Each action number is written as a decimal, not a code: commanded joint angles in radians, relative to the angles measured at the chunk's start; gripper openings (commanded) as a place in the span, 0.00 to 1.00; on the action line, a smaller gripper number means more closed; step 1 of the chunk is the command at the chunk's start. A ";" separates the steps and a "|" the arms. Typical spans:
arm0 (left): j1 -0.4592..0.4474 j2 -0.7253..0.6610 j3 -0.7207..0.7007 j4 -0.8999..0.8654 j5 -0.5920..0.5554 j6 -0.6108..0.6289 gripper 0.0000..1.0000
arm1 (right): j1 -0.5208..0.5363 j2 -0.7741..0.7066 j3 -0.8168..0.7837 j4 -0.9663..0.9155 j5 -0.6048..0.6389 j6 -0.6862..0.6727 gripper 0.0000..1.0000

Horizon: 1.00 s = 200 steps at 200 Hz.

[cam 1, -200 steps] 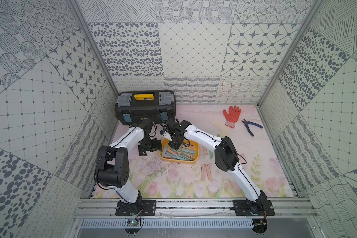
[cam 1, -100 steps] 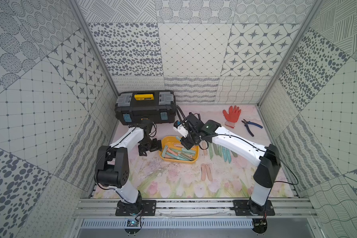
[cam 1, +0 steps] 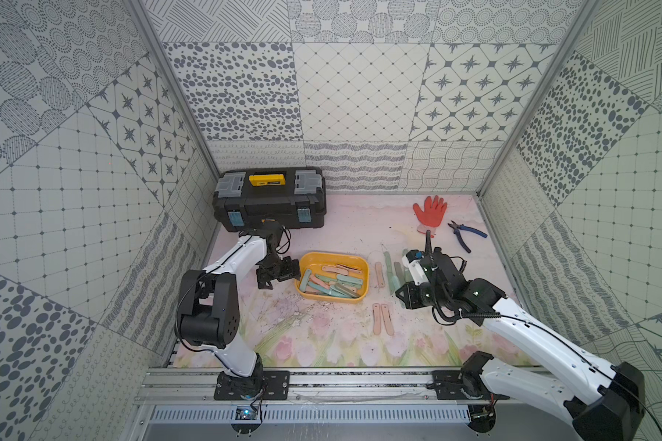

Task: Take the fruit knife out of the storage box
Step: Place the fruit knife at the center of the board.

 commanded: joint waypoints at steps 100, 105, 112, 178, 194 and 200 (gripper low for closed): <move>0.002 0.009 0.011 -0.037 -0.004 -0.015 0.96 | -0.046 0.191 -0.302 0.348 -0.247 0.200 0.06; 0.002 0.009 0.011 -0.037 -0.006 -0.015 0.95 | -0.046 0.205 -0.303 0.348 -0.249 0.193 0.06; 0.002 0.008 0.010 -0.038 -0.006 -0.015 0.95 | -0.047 0.224 -0.301 0.346 -0.253 0.185 0.06; 0.000 0.003 0.008 -0.037 -0.012 -0.015 0.95 | -0.067 0.225 -0.306 0.304 -0.171 0.188 0.13; 0.001 0.002 0.007 -0.039 -0.012 -0.015 0.95 | -0.073 0.234 -0.306 0.303 -0.171 0.185 0.16; 0.001 0.001 0.008 -0.038 -0.013 -0.015 0.95 | -0.075 0.238 -0.306 0.300 -0.170 0.183 0.17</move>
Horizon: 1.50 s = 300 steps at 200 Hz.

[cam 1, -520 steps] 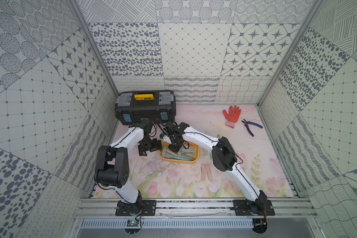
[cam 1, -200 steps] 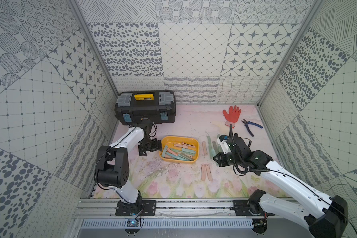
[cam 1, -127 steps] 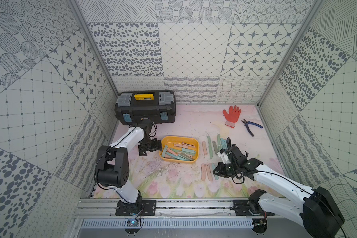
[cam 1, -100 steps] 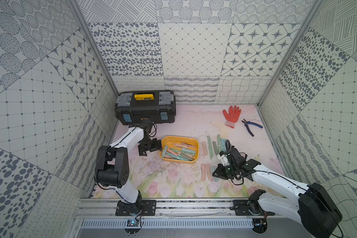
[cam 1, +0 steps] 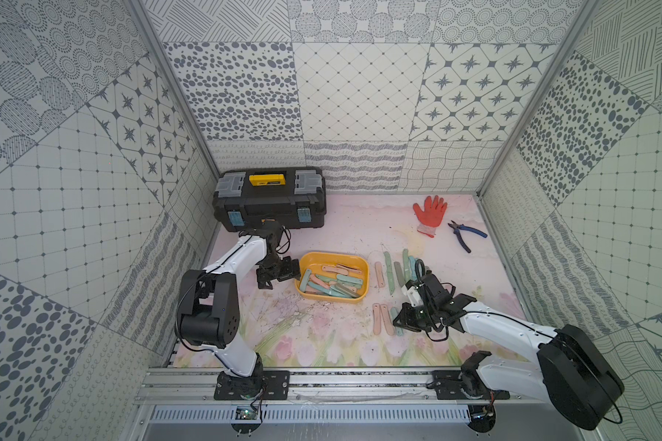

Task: Take the fruit knife out of the storage box
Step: Place the fruit knife at the center of the board.

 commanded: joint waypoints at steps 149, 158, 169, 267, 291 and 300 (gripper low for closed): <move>-0.002 0.001 0.008 -0.039 -0.017 -0.015 0.95 | -0.012 -0.020 0.037 -0.081 0.084 -0.014 0.55; -0.001 0.001 0.008 -0.038 -0.018 -0.016 0.95 | -0.012 -0.019 0.037 -0.076 0.081 -0.015 0.55; -0.001 0.002 0.008 -0.038 -0.017 -0.015 0.95 | -0.013 -0.014 0.040 -0.072 0.076 -0.016 0.55; -0.002 0.003 0.011 -0.039 -0.017 -0.014 0.95 | -0.011 -0.042 0.130 -0.156 0.160 -0.031 0.57; -0.001 0.003 0.011 -0.038 -0.018 -0.015 0.95 | -0.006 -0.150 0.241 -0.326 0.387 -0.082 0.59; -0.002 0.004 0.011 -0.038 -0.016 -0.015 0.95 | -0.006 -0.194 0.280 -0.333 0.435 -0.109 0.60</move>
